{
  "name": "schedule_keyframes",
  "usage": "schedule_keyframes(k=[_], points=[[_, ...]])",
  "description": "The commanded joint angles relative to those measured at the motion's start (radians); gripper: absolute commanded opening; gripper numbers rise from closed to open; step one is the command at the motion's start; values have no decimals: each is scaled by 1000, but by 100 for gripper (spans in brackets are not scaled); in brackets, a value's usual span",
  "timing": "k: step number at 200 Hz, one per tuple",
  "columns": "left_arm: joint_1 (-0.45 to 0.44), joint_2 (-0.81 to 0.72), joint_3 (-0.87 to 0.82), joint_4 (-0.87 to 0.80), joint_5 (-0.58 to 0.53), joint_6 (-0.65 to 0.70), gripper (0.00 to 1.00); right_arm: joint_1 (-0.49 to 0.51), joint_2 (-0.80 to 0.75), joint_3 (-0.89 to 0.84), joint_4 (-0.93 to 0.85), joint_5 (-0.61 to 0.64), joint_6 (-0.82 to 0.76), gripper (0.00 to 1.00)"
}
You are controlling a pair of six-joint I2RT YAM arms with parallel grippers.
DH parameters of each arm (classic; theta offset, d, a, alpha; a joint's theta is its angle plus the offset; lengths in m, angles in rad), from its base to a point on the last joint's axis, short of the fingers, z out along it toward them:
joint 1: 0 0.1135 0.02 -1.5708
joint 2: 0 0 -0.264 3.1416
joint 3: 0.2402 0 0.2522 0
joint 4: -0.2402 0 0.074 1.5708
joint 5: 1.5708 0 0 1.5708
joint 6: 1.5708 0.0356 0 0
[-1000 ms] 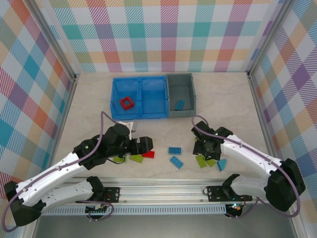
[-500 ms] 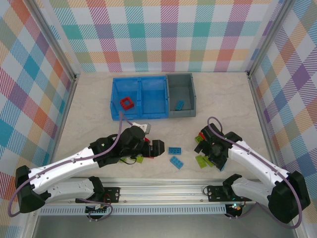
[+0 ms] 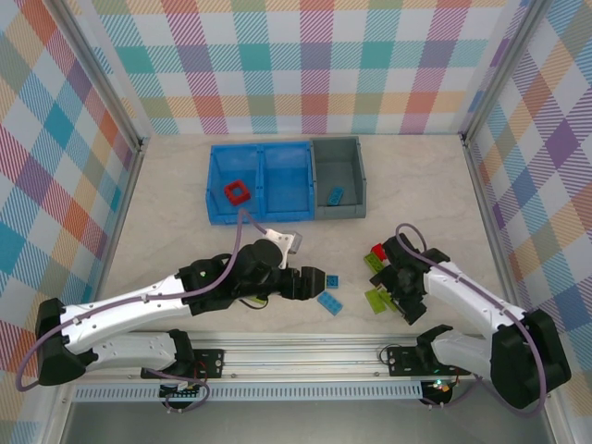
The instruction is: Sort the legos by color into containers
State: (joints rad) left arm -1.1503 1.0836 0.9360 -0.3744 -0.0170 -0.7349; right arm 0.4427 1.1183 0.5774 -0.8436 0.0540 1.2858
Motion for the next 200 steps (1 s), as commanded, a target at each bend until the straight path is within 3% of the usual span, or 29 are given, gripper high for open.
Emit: schedule_keyframes(k=[1, 97, 152, 200], points=[[-9, 10, 32, 32, -12, 25, 85, -21, 17, -14, 38, -21, -30, 97], [-17, 0, 24, 50, -16, 25, 85, -58, 44, -49, 110, -7, -77, 77], [-17, 0, 26, 48, -26, 25, 84, -57, 45, -64, 128, -8, -86, 73], [-17, -55, 44, -17, -119, 26, 84, -39, -37, 2, 118, 22, -183, 61]])
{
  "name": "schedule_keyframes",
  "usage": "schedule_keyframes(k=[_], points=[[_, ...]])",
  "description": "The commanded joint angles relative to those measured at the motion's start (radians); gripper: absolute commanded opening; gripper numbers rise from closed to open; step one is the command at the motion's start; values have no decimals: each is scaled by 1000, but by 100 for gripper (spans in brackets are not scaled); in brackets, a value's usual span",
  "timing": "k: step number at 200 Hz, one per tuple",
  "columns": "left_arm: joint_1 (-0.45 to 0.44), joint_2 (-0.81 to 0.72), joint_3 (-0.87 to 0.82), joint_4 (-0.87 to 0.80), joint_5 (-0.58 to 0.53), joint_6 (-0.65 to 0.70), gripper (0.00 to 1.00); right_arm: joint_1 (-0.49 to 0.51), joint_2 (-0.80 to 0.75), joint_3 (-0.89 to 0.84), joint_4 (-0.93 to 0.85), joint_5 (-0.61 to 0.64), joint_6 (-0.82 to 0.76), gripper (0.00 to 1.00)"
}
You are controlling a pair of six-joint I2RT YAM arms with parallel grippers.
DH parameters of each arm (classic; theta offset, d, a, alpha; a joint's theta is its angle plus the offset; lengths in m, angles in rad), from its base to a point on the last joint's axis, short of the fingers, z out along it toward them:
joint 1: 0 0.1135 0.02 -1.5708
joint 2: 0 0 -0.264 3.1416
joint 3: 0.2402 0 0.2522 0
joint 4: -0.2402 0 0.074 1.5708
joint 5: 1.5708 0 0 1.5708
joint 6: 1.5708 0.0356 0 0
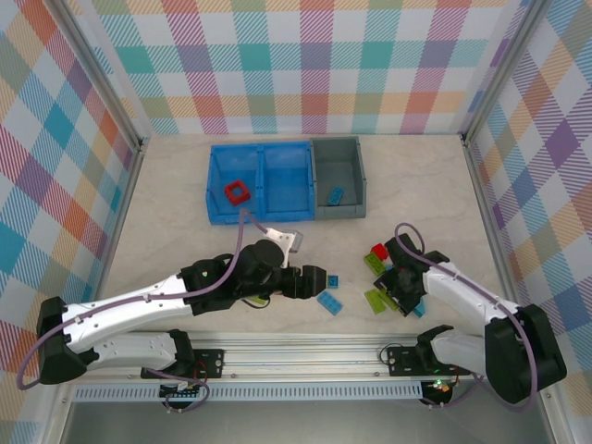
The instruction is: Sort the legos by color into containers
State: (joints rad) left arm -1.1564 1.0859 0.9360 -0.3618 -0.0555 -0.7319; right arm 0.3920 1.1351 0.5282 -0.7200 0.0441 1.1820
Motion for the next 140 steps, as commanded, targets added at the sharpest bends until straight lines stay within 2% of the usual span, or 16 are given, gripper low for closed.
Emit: schedule_keyframes(k=[1, 32, 52, 69, 93, 140], points=[[-11, -60, 45, -35, -86, 24, 84, 14, -56, 55, -7, 34, -83, 61], [-11, -140, 108, -204, -290, 17, 83, 161, -22, 269, -39, 117, -223, 58], [-9, -171, 156, -314, -427, 5, 83, 304, 110, 432, -25, 170, -300, 58], [-8, -165, 206, -414, -535, -30, 84, 373, 261, 581, -1, 157, -360, 58], [-8, -149, 238, -485, -638, -82, 84, 396, 489, 805, 25, 146, -444, 58], [-7, -138, 220, -481, -694, -123, 83, 398, 905, 1286, -80, 192, -543, 57]])
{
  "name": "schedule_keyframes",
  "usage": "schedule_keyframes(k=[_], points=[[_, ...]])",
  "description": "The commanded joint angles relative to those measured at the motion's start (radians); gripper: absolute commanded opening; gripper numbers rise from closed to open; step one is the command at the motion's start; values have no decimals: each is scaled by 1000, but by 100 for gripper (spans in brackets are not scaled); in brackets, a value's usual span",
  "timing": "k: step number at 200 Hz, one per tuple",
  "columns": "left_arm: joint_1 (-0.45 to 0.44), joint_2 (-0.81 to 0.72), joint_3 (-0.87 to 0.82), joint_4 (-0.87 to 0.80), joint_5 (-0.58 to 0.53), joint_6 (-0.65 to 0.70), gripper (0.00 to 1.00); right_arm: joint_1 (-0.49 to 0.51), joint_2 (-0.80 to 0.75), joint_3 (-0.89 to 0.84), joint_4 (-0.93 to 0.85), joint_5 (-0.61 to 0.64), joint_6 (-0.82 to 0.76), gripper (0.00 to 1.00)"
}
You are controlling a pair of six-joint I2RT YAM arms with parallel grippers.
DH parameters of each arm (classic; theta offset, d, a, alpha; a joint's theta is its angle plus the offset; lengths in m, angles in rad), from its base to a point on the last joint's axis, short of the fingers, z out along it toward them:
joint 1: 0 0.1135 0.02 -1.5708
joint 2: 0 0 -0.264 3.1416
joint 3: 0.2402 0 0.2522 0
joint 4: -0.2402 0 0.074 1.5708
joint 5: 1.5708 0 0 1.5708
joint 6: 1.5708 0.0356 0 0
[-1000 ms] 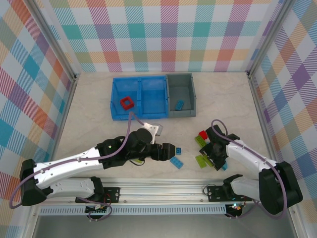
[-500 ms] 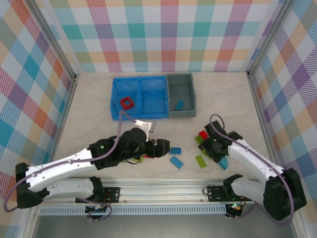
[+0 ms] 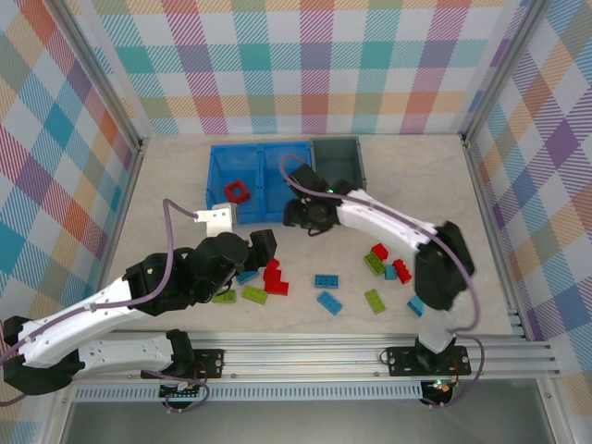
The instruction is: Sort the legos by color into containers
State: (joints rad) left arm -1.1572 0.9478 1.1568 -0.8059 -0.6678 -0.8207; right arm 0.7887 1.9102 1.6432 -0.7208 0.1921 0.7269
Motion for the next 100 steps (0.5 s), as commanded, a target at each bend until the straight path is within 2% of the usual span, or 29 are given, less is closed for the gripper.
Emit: schedule_keyframes(k=[1, 27, 53, 100], points=[[-6, -1, -1, -36, -82, -35, 83, 1, 136, 179, -82, 46, -89, 57], [-6, -6, 3, -38, -90, -28, 83, -7, 273, 371, -135, 94, -110, 57], [-7, -19, -4, -32, -88, -21, 83, -19, 360, 487, -177, 148, -98, 57], [-7, -22, -10, -15, -78, -1, 83, -47, 504, 657, -233, 136, -119, 57]])
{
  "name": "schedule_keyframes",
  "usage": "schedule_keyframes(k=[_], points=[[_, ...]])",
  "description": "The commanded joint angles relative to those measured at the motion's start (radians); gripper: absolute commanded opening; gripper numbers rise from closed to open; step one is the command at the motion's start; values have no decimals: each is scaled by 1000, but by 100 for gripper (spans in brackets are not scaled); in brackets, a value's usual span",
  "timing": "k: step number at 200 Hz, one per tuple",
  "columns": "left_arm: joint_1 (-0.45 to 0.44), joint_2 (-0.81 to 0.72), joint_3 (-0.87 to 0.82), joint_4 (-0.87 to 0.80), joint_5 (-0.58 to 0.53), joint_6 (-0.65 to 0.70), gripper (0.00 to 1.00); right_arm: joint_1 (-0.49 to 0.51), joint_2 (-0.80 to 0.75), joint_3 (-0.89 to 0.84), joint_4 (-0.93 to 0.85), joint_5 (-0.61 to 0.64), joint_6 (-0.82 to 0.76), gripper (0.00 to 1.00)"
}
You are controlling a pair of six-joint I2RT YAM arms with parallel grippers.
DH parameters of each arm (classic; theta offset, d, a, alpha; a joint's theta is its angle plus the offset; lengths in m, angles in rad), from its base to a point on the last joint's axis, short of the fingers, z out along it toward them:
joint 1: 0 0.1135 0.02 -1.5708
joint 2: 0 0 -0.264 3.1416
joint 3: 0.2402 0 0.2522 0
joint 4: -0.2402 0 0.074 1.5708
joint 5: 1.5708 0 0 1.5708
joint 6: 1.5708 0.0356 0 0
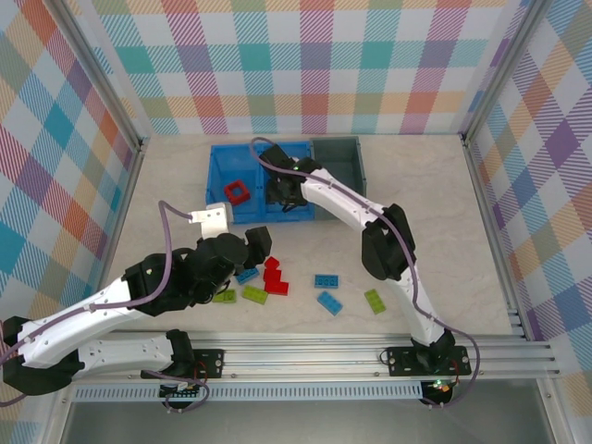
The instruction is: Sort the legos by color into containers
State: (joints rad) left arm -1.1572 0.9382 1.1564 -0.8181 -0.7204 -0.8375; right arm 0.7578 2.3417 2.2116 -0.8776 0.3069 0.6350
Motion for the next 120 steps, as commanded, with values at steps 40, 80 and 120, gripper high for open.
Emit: schedule_keyframes(k=[40, 80, 120], points=[[-7, -12, -9, -5, -22, 25, 83, -26, 167, 204, -128, -6, -40, 61], [-6, -7, -1, -58, -51, -3, 83, -25, 166, 226, -136, -26, -43, 73], [0, 44, 16, -156, -48, -63, 82, -15, 107, 261, -136, -43, -48, 79]])
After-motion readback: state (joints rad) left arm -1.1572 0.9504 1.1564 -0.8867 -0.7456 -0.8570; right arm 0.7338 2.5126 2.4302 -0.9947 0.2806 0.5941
